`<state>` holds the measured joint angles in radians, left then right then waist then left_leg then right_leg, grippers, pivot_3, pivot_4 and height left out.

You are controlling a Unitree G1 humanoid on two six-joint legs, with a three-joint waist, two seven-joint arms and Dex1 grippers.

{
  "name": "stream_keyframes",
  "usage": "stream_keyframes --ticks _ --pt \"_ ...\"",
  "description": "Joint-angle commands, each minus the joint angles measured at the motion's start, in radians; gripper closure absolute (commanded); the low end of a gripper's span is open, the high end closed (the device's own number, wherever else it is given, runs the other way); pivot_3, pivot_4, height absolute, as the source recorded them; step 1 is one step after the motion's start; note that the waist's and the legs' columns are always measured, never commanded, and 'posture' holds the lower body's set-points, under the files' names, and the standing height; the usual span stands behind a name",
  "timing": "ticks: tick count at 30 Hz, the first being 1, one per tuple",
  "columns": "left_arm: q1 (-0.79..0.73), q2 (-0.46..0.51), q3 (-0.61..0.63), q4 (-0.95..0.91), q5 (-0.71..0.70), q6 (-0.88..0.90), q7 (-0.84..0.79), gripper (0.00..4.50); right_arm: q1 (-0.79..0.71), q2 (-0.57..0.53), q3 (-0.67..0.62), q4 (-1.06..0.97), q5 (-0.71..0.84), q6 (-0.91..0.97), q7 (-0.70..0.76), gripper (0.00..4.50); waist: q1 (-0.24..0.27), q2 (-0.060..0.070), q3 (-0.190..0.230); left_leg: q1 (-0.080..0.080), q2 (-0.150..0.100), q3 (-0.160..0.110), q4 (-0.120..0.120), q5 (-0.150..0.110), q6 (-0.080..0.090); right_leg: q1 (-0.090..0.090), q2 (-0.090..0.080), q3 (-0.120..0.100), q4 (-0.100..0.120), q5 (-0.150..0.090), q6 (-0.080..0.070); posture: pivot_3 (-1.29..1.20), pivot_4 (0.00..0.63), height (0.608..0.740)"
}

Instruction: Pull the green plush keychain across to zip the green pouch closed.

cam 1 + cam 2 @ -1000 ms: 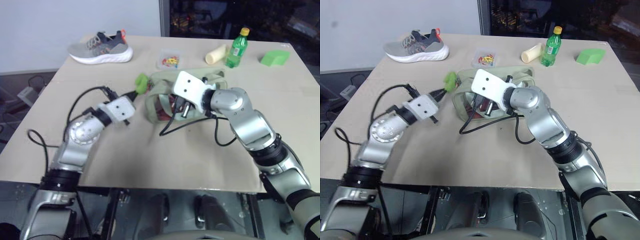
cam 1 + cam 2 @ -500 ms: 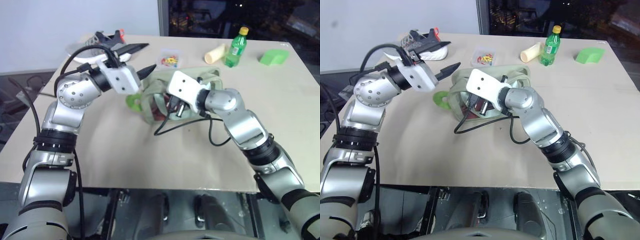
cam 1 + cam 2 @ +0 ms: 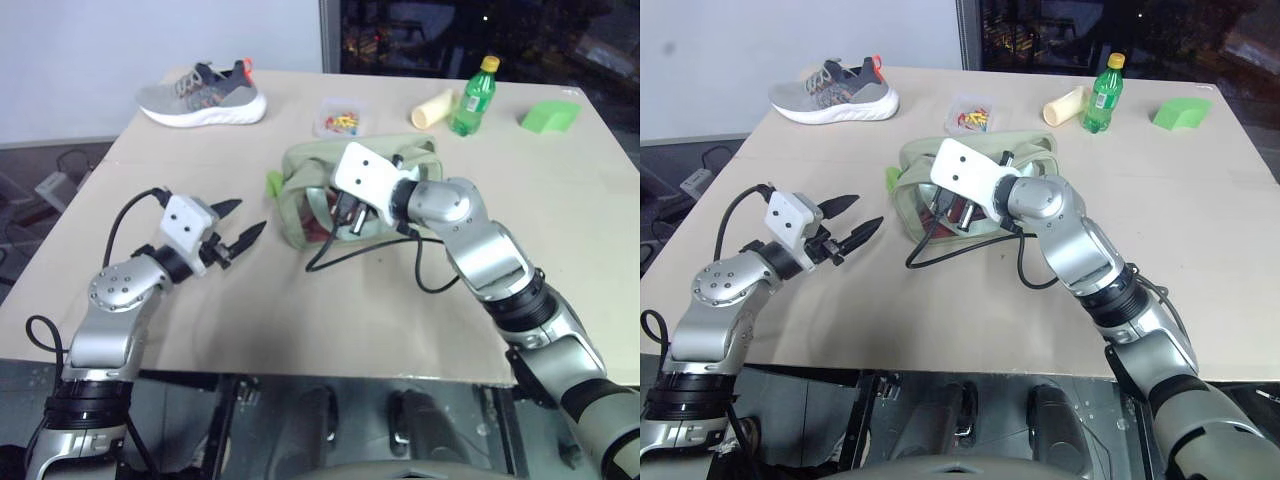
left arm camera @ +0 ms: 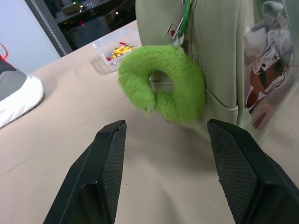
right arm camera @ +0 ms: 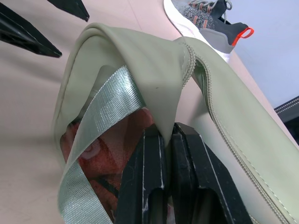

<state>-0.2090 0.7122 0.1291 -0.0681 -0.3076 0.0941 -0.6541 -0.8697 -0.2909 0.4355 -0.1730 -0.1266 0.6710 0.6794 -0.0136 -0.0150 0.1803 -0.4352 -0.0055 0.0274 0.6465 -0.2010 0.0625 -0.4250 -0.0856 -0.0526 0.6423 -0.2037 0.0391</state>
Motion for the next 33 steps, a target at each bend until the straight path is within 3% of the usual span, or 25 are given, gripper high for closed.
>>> stream_keyframes --ticks 1,7,13,19,27,33 --pt "-0.052 -0.012 -0.023 0.004 0.076 -0.037 0.027 1.64 -0.012 0.005 -0.01 -0.021 0.005 -0.019 0.003 4.5 0.001 0.0 0.0 0.0 0.0 0.0 0.0 0.0 0.0 0.0 0.0 0.0 0.0 0.0 0.0 0.0 0.15 0.74" --pt "-0.122 -0.05 -0.111 0.075 0.247 -0.134 0.078 1.64 -0.01 0.008 -0.011 -0.032 0.003 -0.004 0.002 4.5 0.001 0.0 0.0 0.0 -0.002 0.001 -0.001 0.001 0.001 0.0 0.004 0.001 0.0 0.0 0.0 0.0 0.15 0.74" --pt "-0.141 -0.105 -0.157 0.133 0.304 -0.195 0.089 1.64 -0.007 0.009 -0.012 -0.044 0.001 0.011 0.0 4.5 0.001 0.0 0.0 0.0 -0.001 0.002 -0.001 0.001 0.002 0.0 0.005 0.002 0.0 0.0 0.0 0.0 0.15 0.74" --pt "-0.194 -0.104 -0.152 0.204 0.369 -0.277 0.111 4.39 -0.003 0.012 -0.009 -0.051 0.003 0.019 -0.001 4.5 0.002 0.0 0.0 0.0 -0.001 0.002 -0.001 0.002 0.004 0.0 0.004 0.002 0.0 0.0 0.0 0.0 0.15 0.74" --pt "-0.307 0.074 -0.122 0.297 0.557 -0.551 0.22 4.45 -0.001 0.024 -0.008 -0.044 0.004 0.014 -0.007 4.5 0.0 0.0 0.0 0.0 -0.001 0.002 -0.002 0.002 0.003 -0.001 0.0 0.002 0.0 0.0 0.0 0.0 0.15 0.74" --pt "-0.511 0.213 -0.173 0.39 0.665 -0.806 0.232 4.45 -0.011 0.037 -0.007 -0.02 0.005 0.0 -0.014 4.5 0.001 -0.001 0.0 -0.003 -0.002 0.002 -0.002 0.001 0.002 -0.004 0.0 0.001 0.0 0.0 0.0 0.0 0.15 0.74"
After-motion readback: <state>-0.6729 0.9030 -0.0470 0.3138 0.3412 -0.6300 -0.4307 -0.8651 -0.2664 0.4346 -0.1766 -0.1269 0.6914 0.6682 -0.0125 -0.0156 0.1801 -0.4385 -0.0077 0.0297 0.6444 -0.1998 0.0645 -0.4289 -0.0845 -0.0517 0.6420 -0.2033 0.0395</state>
